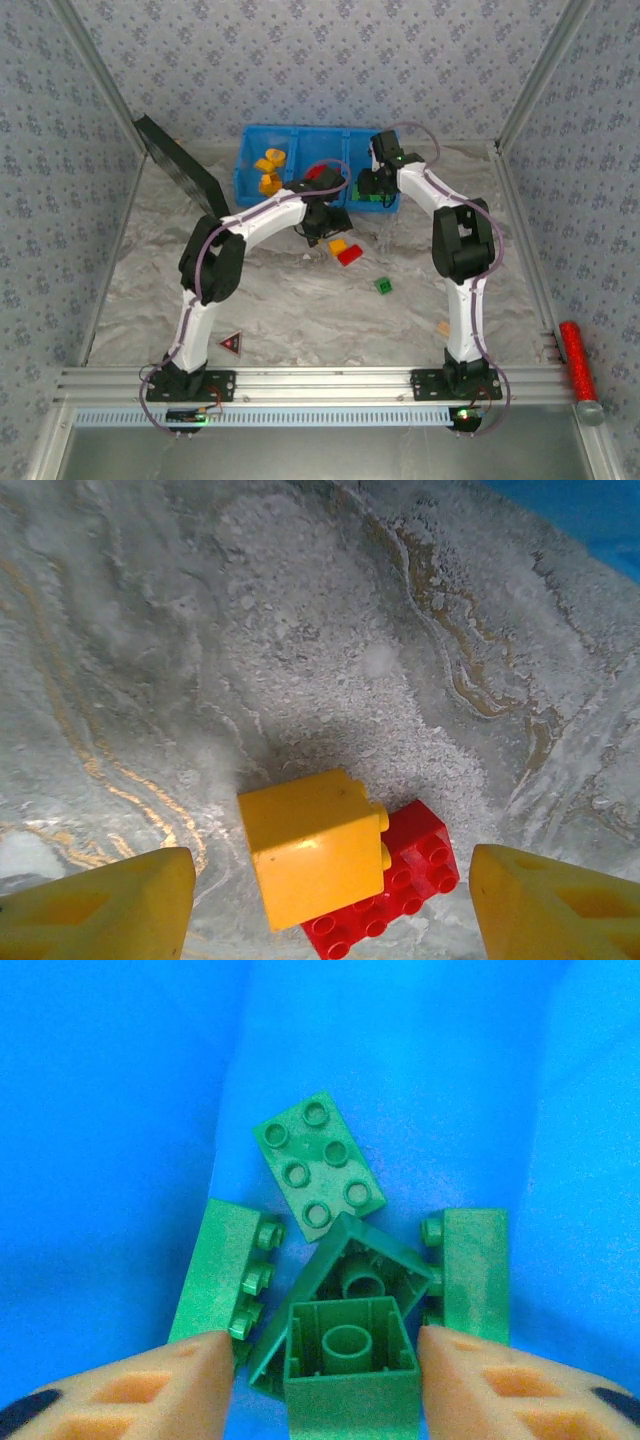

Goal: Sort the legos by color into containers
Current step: Place the lego in the container, then pick up the lego from the center of the table.

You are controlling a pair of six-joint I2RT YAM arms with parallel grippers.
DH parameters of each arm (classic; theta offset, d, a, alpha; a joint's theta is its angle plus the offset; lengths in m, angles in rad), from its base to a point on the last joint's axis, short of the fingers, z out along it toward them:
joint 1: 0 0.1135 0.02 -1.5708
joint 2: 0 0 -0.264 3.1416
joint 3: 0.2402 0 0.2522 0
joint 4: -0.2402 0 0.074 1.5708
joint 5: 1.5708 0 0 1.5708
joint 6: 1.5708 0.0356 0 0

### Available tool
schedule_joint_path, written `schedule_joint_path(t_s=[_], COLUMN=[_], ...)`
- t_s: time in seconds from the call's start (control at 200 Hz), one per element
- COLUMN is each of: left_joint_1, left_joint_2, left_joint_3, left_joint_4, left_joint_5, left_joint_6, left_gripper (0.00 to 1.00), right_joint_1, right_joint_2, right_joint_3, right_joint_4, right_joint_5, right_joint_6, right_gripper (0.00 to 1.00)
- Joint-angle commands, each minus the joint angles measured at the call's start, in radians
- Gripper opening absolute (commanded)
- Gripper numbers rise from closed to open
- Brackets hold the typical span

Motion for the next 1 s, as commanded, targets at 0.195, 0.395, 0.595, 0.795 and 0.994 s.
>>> schedule_joint_path(t_s=[0.195, 0.395, 0.595, 0.795, 0.994], left_joint_1=[-0.023, -0.031, -0.031, -0.031, -0.025], left_joint_2=[0.046, 0.08, 0.127, 0.161, 0.161], left_joint_3=[0.059, 0.083, 0.121, 0.136, 0.093], left_joint_4=[-0.062, -0.077, -0.098, -0.14, -0.19], left_joint_5=[0.03, 0.038, 0.051, 0.081, 0.089], left_joint_6=[-0.038, -0.037, -0.026, -0.011, 0.022], left_gripper=[0.73, 0.73, 0.73, 0.71, 0.66], right_joint_1=[-0.016, -0.02, -0.036, -0.082, -0.138], right_joint_2=[-0.142, -0.272, -0.443, -0.631, -0.775], right_joint_3=[-0.034, -0.099, -0.213, -0.346, -0.431], right_joint_4=[0.011, 0.003, -0.015, -0.054, -0.165], right_joint_5=[-0.06, -0.071, -0.048, -0.011, 0.022], right_joint_6=[-0.032, -0.037, -0.036, -0.018, -0.002], right_gripper=[0.69, 0.7, 0.71, 0.72, 0.72])
